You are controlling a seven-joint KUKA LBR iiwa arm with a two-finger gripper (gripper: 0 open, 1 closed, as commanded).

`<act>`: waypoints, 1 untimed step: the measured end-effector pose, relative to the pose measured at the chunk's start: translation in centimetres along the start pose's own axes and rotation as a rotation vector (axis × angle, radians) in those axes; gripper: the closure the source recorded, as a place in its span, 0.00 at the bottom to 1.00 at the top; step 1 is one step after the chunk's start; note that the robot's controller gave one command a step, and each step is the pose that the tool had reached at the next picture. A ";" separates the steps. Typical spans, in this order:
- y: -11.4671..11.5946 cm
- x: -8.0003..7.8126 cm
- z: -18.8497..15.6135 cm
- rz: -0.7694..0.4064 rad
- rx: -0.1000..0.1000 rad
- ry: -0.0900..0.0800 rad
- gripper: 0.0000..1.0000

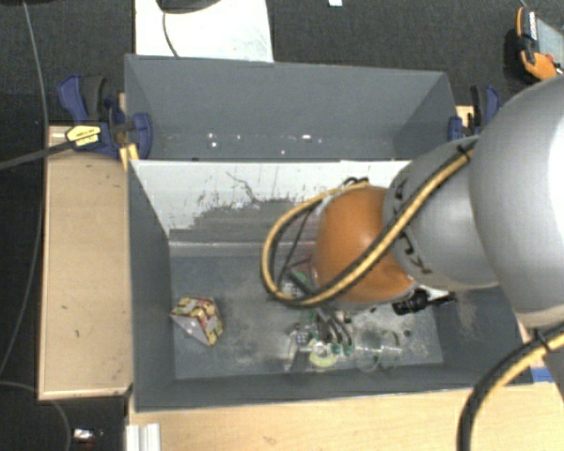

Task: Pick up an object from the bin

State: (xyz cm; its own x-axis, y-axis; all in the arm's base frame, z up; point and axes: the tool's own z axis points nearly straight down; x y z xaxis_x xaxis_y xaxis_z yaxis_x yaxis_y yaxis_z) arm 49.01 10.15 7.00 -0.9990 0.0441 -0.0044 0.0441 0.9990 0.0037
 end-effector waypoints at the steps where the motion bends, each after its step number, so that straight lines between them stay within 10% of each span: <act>1: 2.9 1.2 0.0 -0.063 0.000 -0.002 0.00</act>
Offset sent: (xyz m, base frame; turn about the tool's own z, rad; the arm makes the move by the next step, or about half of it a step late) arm 0.0186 -0.0323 0.0050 0.0049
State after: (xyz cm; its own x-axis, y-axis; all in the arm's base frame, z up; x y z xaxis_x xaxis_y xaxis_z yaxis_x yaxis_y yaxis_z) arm 47.90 13.13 7.05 -0.9998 -0.0192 -0.0065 -0.0193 0.9998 0.0038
